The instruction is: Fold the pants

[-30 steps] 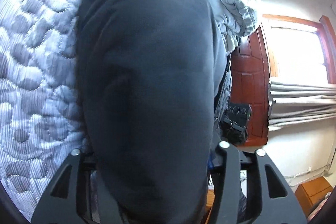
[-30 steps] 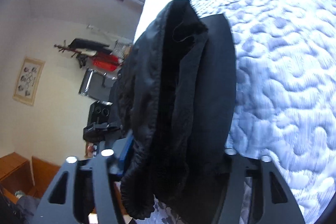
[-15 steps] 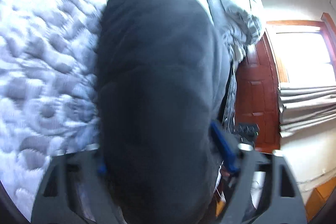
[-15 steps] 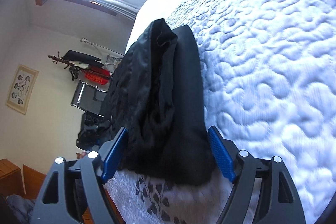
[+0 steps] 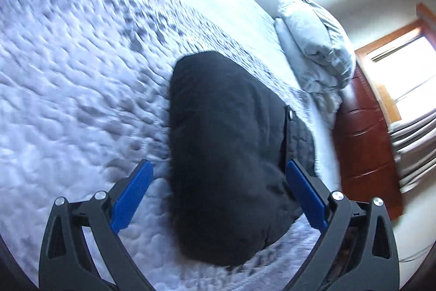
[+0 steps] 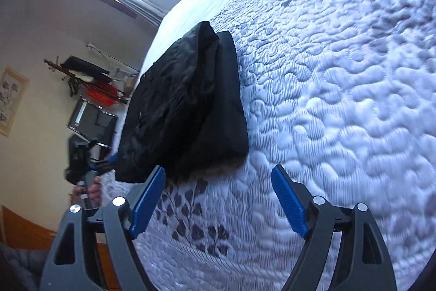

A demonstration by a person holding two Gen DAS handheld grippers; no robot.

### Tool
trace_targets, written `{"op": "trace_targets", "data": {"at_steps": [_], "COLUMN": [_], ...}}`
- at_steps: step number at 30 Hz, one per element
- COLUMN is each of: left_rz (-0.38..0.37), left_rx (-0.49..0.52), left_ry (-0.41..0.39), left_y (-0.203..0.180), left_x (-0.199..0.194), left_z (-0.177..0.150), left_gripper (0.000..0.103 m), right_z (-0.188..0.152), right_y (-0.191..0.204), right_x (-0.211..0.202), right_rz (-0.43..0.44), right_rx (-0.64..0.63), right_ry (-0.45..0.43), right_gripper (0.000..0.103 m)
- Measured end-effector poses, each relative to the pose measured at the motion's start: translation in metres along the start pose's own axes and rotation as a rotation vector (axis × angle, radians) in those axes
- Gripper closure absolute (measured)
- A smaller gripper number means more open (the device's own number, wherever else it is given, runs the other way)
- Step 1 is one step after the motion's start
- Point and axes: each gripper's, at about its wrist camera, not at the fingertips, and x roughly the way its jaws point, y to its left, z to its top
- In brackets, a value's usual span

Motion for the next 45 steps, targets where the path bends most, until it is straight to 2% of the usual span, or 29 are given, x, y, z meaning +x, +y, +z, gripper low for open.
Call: {"op": "trace_targets", "data": {"at_steps": [1,2,6,9,13,17,27,30,38,42,45], "left_rz": [0.050,0.083,0.214,0.301,0.388,0.428,0.395,0.427,0.458,0.504,0.510], "left_rx": [0.023,0.037,0.115,0.177,0.243,0.263,0.269,0.295,0.311,0.371,0.403], "left_ry": [-0.017,-0.020,-0.025,-0.024,0.028,0.054,-0.013,-0.035,-0.050,-0.065,-0.081], "left_y": [-0.006,-0.009,-0.024,-0.028,-0.039,-0.046,-0.069,-0.074,-0.082,-0.096,-0.105], "left_x": [-0.008,-0.012,-0.028,-0.035,-0.035,-0.038,-0.079,-0.090,-0.110,-0.121,-0.128], "left_z": [-0.007,-0.012,-0.039,-0.060,-0.087,-0.106,-0.127,-0.132,-0.137,-0.142,-0.144], "left_gripper": [0.004,0.004,0.004,0.004,0.004,0.004,0.004,0.004,0.004,0.004,0.004], "right_z": [-0.004,-0.009,-0.023,-0.037,-0.054,-0.066,-0.081,-0.083,-0.093,-0.095,-0.097], "right_y": [0.009,0.016,0.035,0.042,0.054,0.074,0.124,0.135,0.165,0.183,0.193], "right_x": [-0.003,-0.006,-0.010,-0.013,-0.017,-0.016,-0.031,-0.035,-0.049,-0.058,-0.063], "right_rz": [-0.055,-0.112,-0.305,-0.381,-0.457,-0.473,-0.496,-0.524,-0.531,-0.543,-0.553], "right_rx": [-0.035,-0.073,-0.138,-0.118,-0.097,-0.086,-0.132,-0.155,-0.197,-0.218,-0.235], "right_ry": [-0.002,-0.009,-0.020,-0.028,-0.031,-0.038,-0.098,-0.109,-0.131,-0.146,-0.158], "right_gripper": [0.009,0.007,0.004,0.004,0.004,0.004,0.004,0.004,0.004,0.004,0.004]}}
